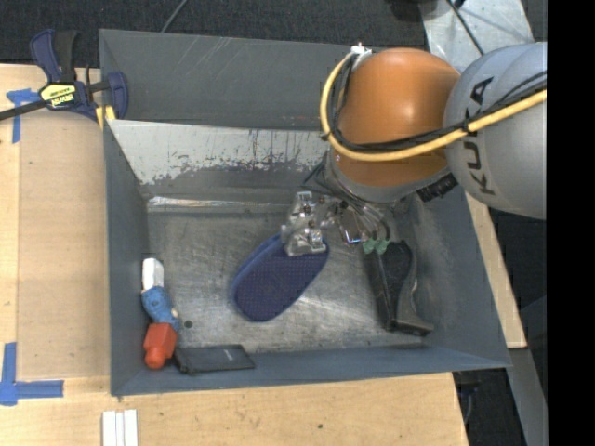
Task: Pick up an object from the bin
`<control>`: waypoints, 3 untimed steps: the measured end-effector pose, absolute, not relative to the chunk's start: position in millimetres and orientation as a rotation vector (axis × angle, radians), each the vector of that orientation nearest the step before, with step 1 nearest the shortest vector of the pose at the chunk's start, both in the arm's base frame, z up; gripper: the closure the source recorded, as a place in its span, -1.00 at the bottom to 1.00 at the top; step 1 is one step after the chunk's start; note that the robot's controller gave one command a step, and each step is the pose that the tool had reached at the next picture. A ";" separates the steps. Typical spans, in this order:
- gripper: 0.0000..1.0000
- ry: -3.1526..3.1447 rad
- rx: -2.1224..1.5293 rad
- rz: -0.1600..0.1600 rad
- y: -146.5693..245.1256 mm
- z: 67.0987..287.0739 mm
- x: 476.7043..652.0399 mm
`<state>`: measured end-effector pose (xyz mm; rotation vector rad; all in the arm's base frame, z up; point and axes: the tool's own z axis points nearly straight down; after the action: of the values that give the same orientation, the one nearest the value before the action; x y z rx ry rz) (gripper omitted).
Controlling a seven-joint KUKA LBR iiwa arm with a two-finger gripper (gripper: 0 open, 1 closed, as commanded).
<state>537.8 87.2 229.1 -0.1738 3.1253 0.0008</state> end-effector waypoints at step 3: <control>1.00 3.111 -0.405 0.000 96.6 111.1 571.7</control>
Offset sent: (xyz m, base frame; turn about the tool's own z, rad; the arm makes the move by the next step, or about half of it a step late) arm 0.0000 0.0000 0.0000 0.0000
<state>571.7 96.6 111.1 -0.4053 3.1108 0.0003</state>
